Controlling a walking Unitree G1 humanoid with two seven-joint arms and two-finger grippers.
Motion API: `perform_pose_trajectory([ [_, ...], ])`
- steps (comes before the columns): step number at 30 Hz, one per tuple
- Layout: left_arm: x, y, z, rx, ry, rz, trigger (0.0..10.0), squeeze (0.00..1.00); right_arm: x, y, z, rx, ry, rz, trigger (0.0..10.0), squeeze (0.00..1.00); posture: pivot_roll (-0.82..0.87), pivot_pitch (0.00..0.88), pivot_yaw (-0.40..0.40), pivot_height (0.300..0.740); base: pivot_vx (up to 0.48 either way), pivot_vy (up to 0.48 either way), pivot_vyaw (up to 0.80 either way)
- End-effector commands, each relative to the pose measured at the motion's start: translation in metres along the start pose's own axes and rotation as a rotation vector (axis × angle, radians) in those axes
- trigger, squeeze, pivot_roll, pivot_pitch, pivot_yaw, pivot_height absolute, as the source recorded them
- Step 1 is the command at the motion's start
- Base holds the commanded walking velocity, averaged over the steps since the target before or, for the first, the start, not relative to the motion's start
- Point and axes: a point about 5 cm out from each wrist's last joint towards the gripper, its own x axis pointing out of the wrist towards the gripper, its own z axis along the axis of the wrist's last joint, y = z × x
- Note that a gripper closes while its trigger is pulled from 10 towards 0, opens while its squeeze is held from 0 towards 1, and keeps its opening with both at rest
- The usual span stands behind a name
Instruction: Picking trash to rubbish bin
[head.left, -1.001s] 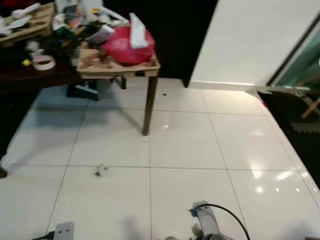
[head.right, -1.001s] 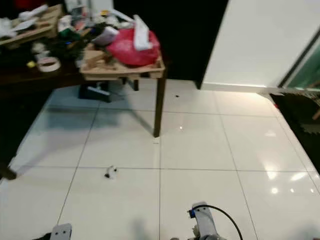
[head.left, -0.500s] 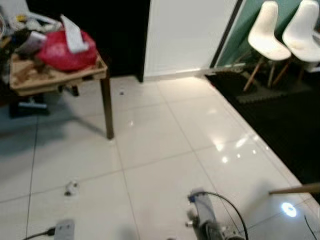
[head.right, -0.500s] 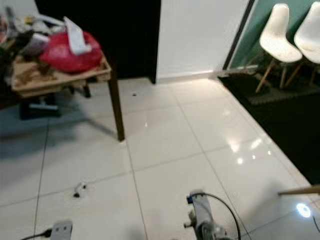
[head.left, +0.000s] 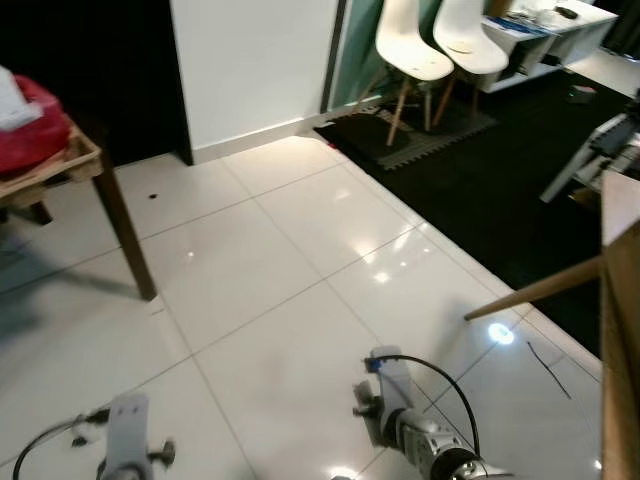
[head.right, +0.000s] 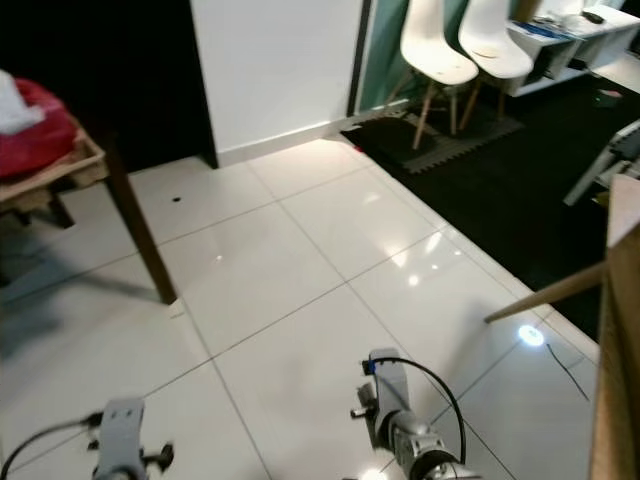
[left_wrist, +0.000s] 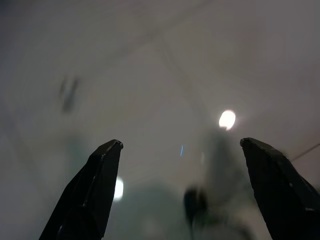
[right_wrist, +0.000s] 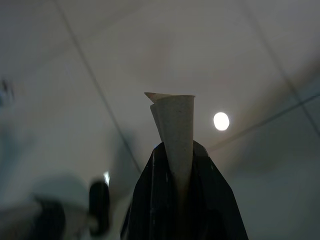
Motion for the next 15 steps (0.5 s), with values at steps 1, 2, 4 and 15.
perform_pose_trajectory([
  [1,0.001,-0.002,0.010,0.041,-0.068,-0.064,10.0,0.00,0.001,-0.001,0.015,0.063,-0.076,0.010,10.0,0.00,0.12,0.083,-0.047,0.740,0.000,0.000,-0.79],
  [2,0.001,-0.002,0.010,0.041,-0.068,-0.064,10.0,0.00,0.001,-0.001,0.015,0.063,-0.076,0.010,10.0,0.00,0.12,0.083,-0.047,0.740,0.000,0.000,-0.79],
  [4,0.003,-0.006,0.023,0.052,-0.128,-0.112,10.0,0.00,0.002,-0.002,0.027,0.102,-0.127,0.022,10.0,0.00,0.12,0.083,-0.047,0.740,0.000,0.000,-0.79],
  [15,-0.001,-0.017,0.128,0.210,-0.544,-0.417,10.0,0.00,-0.009,-0.002,0.141,0.264,-0.549,0.210,10.0,0.00,0.12,0.090,-0.049,0.740,0.000,0.000,-0.79],
])
